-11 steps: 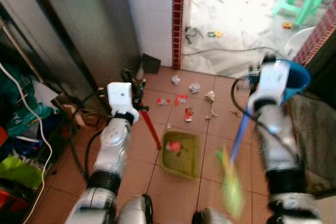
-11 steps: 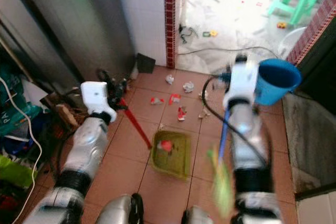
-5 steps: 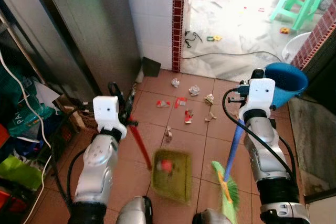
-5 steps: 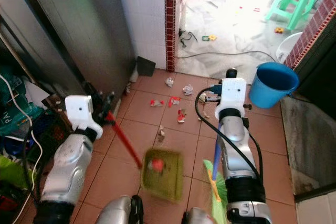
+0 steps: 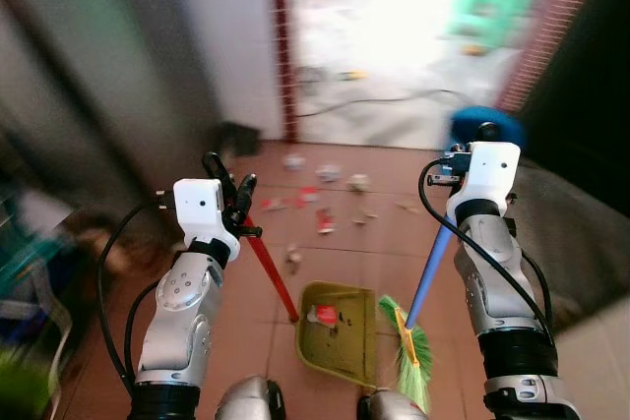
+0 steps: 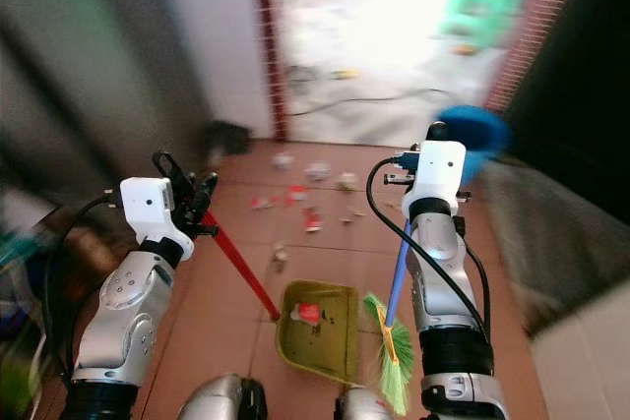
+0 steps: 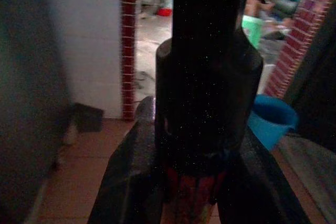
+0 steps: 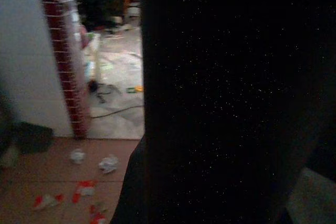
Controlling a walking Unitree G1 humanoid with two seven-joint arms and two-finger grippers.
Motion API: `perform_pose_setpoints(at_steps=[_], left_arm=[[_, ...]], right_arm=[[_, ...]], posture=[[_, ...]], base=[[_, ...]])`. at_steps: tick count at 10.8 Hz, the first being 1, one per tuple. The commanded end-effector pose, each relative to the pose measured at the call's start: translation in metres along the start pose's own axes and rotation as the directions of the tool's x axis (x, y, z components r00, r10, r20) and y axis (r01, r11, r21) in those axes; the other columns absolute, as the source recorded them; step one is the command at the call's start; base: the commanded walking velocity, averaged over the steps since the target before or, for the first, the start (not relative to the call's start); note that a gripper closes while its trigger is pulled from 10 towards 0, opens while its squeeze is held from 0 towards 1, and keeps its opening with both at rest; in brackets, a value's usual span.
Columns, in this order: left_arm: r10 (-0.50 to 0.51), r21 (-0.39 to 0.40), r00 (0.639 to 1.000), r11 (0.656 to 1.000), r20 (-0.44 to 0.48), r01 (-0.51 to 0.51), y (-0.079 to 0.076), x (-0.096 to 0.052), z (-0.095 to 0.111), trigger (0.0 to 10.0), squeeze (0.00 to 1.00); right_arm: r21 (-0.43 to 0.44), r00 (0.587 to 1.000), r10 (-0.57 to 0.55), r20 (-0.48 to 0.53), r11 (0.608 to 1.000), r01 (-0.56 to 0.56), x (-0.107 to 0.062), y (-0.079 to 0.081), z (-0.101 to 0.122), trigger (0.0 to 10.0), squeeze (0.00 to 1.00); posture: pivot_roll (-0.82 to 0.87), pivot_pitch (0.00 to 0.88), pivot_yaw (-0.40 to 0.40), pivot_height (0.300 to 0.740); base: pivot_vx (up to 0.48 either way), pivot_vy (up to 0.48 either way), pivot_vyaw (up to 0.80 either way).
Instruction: Sweep floor
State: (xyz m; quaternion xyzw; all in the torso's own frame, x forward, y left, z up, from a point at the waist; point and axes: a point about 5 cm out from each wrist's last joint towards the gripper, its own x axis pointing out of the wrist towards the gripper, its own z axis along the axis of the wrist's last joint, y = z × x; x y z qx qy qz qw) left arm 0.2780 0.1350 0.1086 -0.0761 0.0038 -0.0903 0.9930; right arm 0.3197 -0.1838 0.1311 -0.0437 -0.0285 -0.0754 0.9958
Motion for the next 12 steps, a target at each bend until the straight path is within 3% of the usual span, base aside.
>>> perform_pose_setpoints(at_steps=[1, 7, 12], left_arm=[[-0.022, -0.003, 0.998, 1.0, 0.062, 0.022, -0.0025, 0.0039, 0.016, 10.0, 0.0], [-0.025, -0.013, 0.999, 1.0, 0.042, 0.025, -0.0014, 0.0043, 0.0182, 10.0, 0.0], [0.039, -0.04, 0.999, 0.998, 0.033, -0.037, 0.0072, 0.004, 0.0182, 10.0, 0.0]], right_arm=[[-0.007, 1.0, -0.017, 0.011, 1.0, 0.017, 0.0005, -0.0024, 0.0031, 10.0, 0.0], [-0.014, 0.999, -0.035, 0.011, 0.999, 0.035, 0.0003, -0.0034, 0.003, 10.0, 0.0], [-0.012, 1.0, -0.02, 0.016, 1.0, 0.02, -0.0017, -0.003, 0.0023, 10.0, 0.0]], posture=[[-0.1, 0.0, 0.049, 0.74], [-0.09, 0.0, 0.059, 0.74], [-0.09, 0.0, 0.056, 0.74]], base=[[0.0, 0.0, -0.8], [0.0, -0.301, -0.8], [0.0, 0.0, 0.0]])
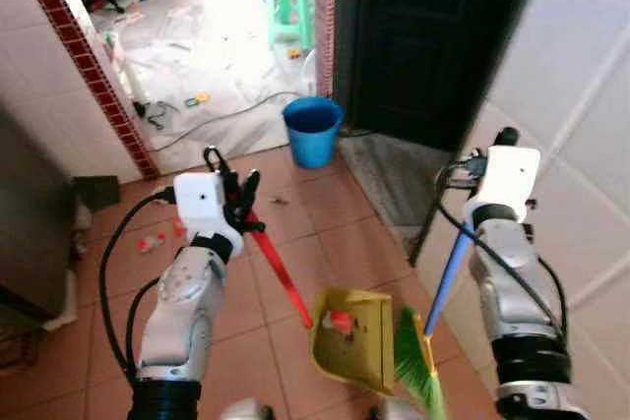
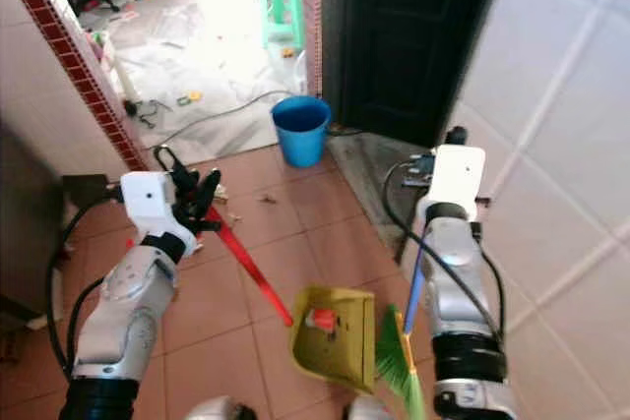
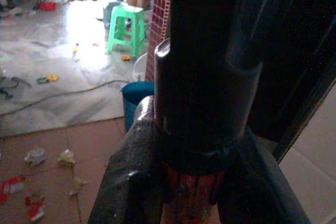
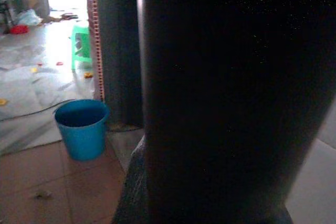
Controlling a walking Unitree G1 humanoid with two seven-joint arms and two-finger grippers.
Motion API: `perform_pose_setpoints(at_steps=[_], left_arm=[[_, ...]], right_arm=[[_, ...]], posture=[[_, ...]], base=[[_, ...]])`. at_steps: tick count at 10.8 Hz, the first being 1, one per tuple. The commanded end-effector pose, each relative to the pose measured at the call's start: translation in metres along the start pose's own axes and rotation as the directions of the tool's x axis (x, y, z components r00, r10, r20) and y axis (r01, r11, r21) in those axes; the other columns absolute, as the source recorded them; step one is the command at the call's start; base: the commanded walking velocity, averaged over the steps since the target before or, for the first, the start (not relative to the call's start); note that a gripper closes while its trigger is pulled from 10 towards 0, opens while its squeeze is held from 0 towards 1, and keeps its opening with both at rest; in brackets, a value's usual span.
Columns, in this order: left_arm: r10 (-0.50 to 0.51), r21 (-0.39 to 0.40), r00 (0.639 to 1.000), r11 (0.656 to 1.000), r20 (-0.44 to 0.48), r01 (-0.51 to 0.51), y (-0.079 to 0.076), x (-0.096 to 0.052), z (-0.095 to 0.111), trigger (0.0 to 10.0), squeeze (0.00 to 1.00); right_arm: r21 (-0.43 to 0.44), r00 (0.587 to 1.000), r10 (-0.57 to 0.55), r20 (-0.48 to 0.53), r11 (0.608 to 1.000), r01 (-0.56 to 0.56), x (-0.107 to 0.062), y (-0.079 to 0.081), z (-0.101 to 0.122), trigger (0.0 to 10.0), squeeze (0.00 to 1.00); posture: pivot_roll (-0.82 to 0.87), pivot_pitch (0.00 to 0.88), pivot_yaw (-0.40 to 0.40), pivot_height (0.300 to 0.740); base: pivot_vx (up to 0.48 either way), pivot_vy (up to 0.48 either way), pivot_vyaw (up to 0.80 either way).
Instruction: Sweep floor
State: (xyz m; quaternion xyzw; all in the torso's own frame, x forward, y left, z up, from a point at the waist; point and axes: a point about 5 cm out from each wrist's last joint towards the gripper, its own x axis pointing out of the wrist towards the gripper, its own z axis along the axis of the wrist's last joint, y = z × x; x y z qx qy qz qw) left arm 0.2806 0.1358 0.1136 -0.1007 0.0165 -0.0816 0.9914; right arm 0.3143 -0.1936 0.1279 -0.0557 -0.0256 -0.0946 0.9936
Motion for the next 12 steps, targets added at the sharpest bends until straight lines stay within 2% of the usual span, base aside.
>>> perform_pose_setpoints(at_steps=[1, 2, 3, 5, 6, 9, 12], left_arm=[[0.03, 0.018, 0.998, 0.999, 0.063, -0.032, 0.009, 0.003, 0.016, 10.0, 0.0], [0.039, 0.025, 0.996, 0.999, 0.078, -0.041, 0.012, 0.004, 0.019, 10.0, 0.0], [0.046, 0.069, 0.994, 0.996, 0.102, -0.053, 0.015, 0.005, 0.022, 10.0, 0.0], [0.103, 0.02, 0.982, 0.994, 0.158, -0.108, 0.025, 0.008, 0.039, 10.0, 0.0], [0.144, -0.005, 0.967, 0.989, 0.209, -0.146, 0.032, 0.013, 0.055, 10.0, 0.0], [0.191, -0.009, 0.939, 0.98, 0.287, -0.196, 0.042, 0.02, 0.078, 10.0, 0.0], [0.207, -0.023, 0.926, 0.977, 0.317, -0.21, 0.043, 0.025, 0.088, 10.0, 0.0]], right_arm=[[0.015, 1.0, 0.021, 0.021, 1.0, -0.022, 0.003, 0.008, 0.006, 10.0, 0.0], [0.014, 0.999, 0.025, 0.021, 1.0, -0.025, 0.003, 0.008, 0.006, 10.0, 0.0], [0.014, 0.999, 0.029, 0.021, 0.999, -0.029, 0.003, 0.008, 0.006, 10.0, 0.0], [0.009, 0.999, 0.031, 0.008, 0.999, -0.031, 0.002, 0.008, 0.002, 10.0, 0.0], [0.006, 0.999, 0.032, 0.005, 0.999, -0.032, 0.002, 0.009, 0.002, 10.0, 0.0], [0.001, 1.0, 0.03, 0.008, 1.0, -0.03, 0.004, 0.009, 0.003, 10.0, 0.0], [-0.005, 0.999, 0.032, 0.004, 0.999, -0.032, 0.003, 0.009, 0.002, 10.0, 0.0]], posture=[[-0.09, 0.0, 0.053, 0.74], [-0.09, 0.0, 0.053, 0.74], [-0.09, 0.0, 0.051, 0.74], [-0.09, 0.0, 0.045, 0.74], [-0.09, 0.0, 0.046, 0.74], [-0.09, 0.0, 0.05, 0.74], [-0.1, 0.0, 0.045, 0.74]], base=[[0.0, 0.0, 0.0], [0.0, 0.0, 0.0], [0.0, 0.0, 0.0], [0.0, 0.0, 0.0], [0.0, 0.0, 0.0], [0.0, 0.0, 0.0], [0.185, 0.0, 0.0]])
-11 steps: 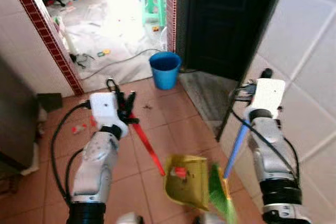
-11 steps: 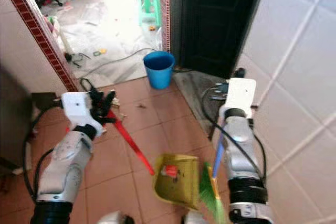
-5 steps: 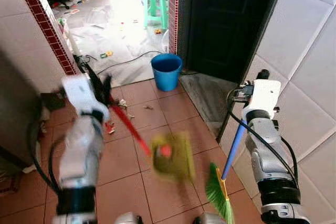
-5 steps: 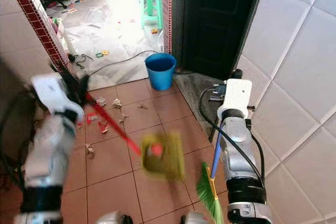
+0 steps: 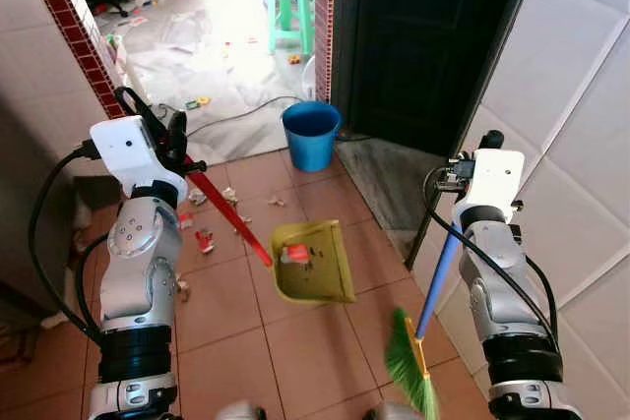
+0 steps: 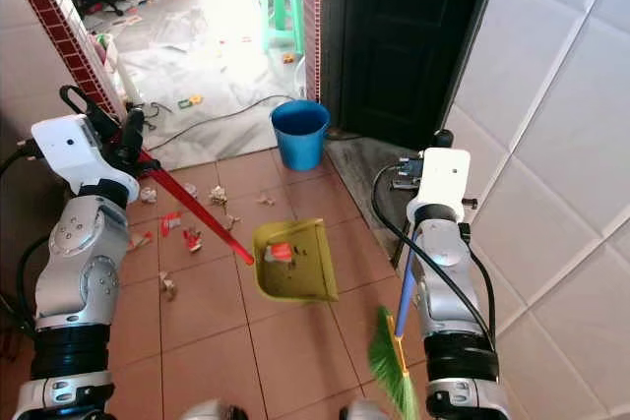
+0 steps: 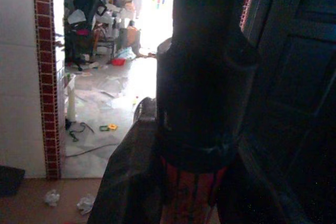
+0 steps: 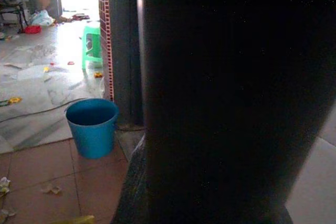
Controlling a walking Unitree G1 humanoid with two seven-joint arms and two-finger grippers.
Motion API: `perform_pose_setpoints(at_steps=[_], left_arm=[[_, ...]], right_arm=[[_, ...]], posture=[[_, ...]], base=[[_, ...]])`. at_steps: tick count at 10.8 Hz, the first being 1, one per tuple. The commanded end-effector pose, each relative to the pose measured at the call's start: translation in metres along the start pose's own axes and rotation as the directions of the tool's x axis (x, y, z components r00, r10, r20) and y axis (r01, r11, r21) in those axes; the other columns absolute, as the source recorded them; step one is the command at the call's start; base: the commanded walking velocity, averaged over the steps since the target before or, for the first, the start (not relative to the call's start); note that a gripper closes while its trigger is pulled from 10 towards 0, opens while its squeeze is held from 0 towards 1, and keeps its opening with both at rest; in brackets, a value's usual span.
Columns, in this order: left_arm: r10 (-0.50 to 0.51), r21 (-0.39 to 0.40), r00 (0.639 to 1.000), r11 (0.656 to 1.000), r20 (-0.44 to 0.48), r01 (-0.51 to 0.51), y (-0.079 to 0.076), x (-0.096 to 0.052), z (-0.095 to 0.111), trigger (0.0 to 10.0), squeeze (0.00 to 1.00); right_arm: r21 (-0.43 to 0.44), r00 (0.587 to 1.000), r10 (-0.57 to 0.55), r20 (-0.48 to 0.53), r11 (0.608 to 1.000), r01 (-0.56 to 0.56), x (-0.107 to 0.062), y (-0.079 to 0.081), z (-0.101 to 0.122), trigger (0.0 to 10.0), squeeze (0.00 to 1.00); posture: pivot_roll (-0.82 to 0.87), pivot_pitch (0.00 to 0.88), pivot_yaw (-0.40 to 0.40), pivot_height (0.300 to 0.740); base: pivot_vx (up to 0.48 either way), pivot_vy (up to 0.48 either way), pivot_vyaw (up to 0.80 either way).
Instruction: Sweep floor
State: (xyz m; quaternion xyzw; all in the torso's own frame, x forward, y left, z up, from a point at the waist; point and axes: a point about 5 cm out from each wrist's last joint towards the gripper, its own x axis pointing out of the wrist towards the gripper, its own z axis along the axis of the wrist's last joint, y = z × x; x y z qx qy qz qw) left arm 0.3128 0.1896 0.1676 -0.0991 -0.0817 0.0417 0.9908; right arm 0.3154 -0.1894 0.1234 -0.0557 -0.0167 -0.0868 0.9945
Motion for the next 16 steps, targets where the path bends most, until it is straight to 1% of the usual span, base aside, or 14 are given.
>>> perform_pose_setpoints(at_steps=[1, 2, 3, 5, 6, 8, 12, 16], left_arm=[[-0.008, -0.016, 0.995, 1.0, 0.103, 0.01, -0.004, 0.007, 0.022, 10.0, 0.0], [-0.004, -0.001, 0.998, 1.0, 0.066, 0.004, 0.0, -0.003, 0.012, 10.0, 0.0], [0.0, 0.029, 1.0, 1.0, 0.025, -0.001, 0.007, -0.018, 0.002, 10.0, 0.0], [0.017, 0.055, 1.0, 0.998, -0.01, -0.016, 0.016, -0.029, -0.007, 10.0, 0.0], [0.021, 0.068, 0.999, 0.998, -0.027, -0.019, 0.017, -0.032, -0.013, 10.0, 0.0], [0.012, 0.077, 0.997, 0.997, -0.07, -0.007, 0.018, -0.043, -0.025, 10.0, 0.0], [0.007, 0.063, 0.994, 0.998, -0.109, 0.0, 0.013, -0.053, -0.039, 10.0, 0.0], [0.007, 0.065, 0.993, 0.998, -0.119, 0.0, 0.014, -0.058, -0.041, 10.0, 0.0]], right_arm=[[-0.005, 1.0, 0.015, 0.022, 1.0, -0.015, 0.003, 0.003, 0.006, 10.0, 0.0], [-0.011, 1.0, 0.018, 0.016, 1.0, -0.017, -0.001, 0.001, 0.004, 10.0, 0.0], [-0.02, 1.0, 0.031, -0.002, 0.999, -0.031, -0.009, -0.001, -0.002, 10.0, 0.0], [-0.012, 0.999, 0.033, -0.035, 0.999, -0.033, -0.021, -0.001, -0.011, 10.0, 0.0], [-0.004, 0.998, 0.034, -0.047, 0.999, -0.034, -0.026, 0.001, -0.014, 10.0, 0.0], [-0.004, 0.998, 0.047, -0.05, 0.999, -0.048, -0.031, 0.005, -0.015, 10.0, 0.0], [-0.017, 0.997, 0.047, -0.058, 0.999, -0.048, -0.031, 0.002, -0.015, 10.0, 0.0], [-0.028, 0.997, 0.056, -0.059, 0.998, -0.058, -0.032, 0.001, -0.016, 10.0, 0.0]], posture=[[-0.1, 0.0, 0.045, 0.74], [-0.1, 0.0, 0.046, 0.74], [-0.09, 0.0, 0.047, 0.74], [-0.07, 0.0, 0.042, 0.74], [-0.07, 0.0, 0.043, 0.74], [-0.07, 0.0, 0.039, 0.74], [-0.08, 0.0, 0.034, 0.74], [-0.07, 0.0, 0.03, 0.74]], base=[[0.307, 0.0, 0.0], [0.307, 0.0, 0.0], [0.356, 0.0, 0.0], [0.396, 0.0, 0.0], [0.394, 0.0, 0.0], [0.396, 0.0, 0.0], [0.388, 0.0, 0.0], [0.372, 0.0, 0.0]])
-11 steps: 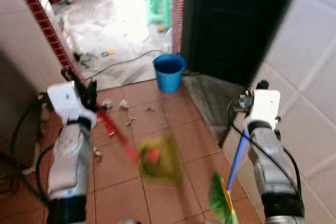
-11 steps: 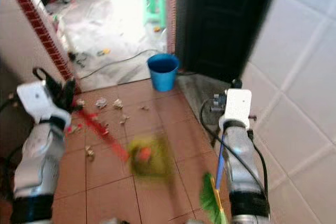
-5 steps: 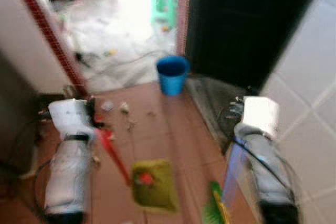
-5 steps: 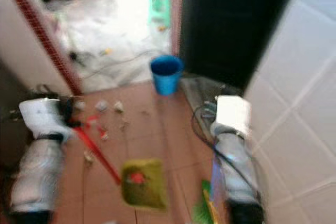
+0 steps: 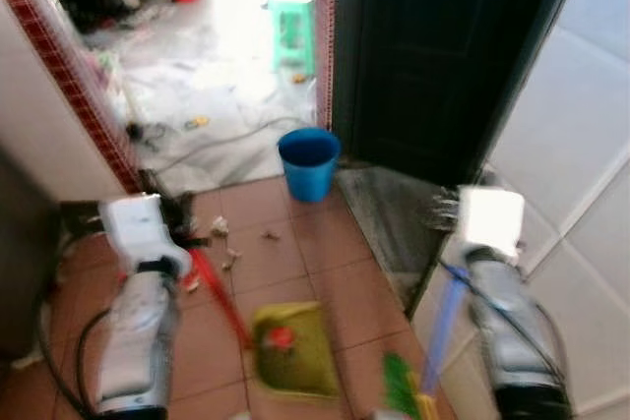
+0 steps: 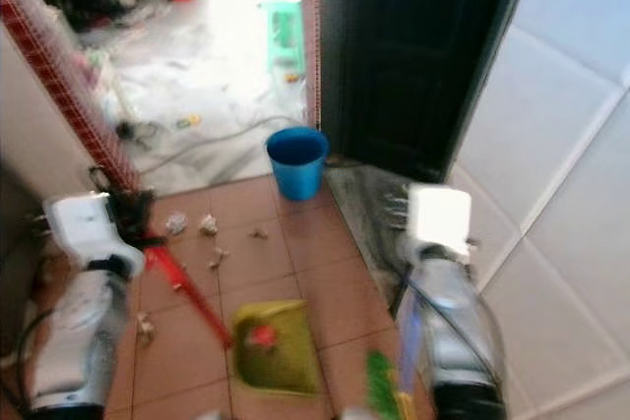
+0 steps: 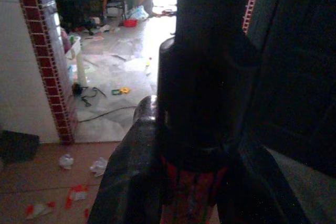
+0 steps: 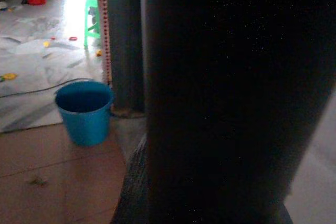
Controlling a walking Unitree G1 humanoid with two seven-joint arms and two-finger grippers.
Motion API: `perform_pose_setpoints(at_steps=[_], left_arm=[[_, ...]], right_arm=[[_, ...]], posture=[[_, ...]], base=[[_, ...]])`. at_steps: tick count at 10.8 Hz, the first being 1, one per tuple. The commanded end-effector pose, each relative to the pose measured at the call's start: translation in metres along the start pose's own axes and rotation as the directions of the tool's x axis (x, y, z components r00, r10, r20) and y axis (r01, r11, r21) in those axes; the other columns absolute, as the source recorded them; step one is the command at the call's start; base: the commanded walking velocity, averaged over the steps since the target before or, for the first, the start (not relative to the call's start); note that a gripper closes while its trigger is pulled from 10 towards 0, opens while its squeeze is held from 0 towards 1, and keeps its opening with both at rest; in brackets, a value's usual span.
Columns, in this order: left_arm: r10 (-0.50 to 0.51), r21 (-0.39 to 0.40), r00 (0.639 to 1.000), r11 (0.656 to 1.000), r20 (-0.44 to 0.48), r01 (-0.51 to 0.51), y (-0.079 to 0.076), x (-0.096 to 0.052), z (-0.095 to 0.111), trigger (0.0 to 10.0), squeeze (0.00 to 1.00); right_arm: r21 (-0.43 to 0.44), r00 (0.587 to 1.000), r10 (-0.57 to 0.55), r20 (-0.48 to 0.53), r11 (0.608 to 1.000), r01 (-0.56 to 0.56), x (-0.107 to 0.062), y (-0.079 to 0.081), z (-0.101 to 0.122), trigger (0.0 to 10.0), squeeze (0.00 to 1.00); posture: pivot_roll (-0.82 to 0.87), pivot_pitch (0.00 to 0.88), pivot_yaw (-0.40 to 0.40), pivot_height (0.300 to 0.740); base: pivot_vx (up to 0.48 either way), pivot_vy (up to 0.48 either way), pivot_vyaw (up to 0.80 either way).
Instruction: Sweep floor
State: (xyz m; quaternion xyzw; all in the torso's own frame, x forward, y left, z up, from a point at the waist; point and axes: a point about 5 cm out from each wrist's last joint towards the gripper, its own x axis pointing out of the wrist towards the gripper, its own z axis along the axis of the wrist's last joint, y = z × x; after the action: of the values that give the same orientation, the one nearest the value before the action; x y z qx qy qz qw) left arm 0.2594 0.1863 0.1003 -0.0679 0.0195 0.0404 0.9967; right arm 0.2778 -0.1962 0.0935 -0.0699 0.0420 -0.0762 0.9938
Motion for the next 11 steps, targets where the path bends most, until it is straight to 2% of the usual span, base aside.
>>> perform_pose_setpoints(at_steps=[1, 8, 11], left_arm=[[-0.004, -0.008, 0.997, 1.0, 0.079, 0.005, 0.0017, 0.0015, 0.0159, 10.0, 0.0], [-0.015, -0.004, 0.996, 1.0, 0.085, 0.016, -0.0001, 0.0035, 0.0181, 10.0, 0.0], [-0.027, -0.008, 0.996, 1.0, 0.083, 0.028, -0.0039, 0.0029, 0.0177, 10.0, 0.0]], right_arm=[[-0.004, 0.998, 0.033, 0.055, 0.999, -0.033, 0.0039, 0.0103, 0.0137, 10.0, 0.0], [-0.008, 0.998, 0.037, 0.056, 0.999, -0.036, 0.0038, 0.0105, 0.0132, 10.0, 0.0], [-0.008, 0.998, 0.035, 0.055, 0.999, -0.035, 0.0036, 0.0118, 0.013, 10.0, 0.0]], posture=[[-0.07, 0.0, 0.029, 0.74], [-0.07, 0.0, 0.031, 0.74], [-0.07, 0.0, 0.035, 0.74]], base=[[0.352, 0.0, 0.0], [0.328, 0.347, 0.0], [0.396, 0.0, 0.0]])
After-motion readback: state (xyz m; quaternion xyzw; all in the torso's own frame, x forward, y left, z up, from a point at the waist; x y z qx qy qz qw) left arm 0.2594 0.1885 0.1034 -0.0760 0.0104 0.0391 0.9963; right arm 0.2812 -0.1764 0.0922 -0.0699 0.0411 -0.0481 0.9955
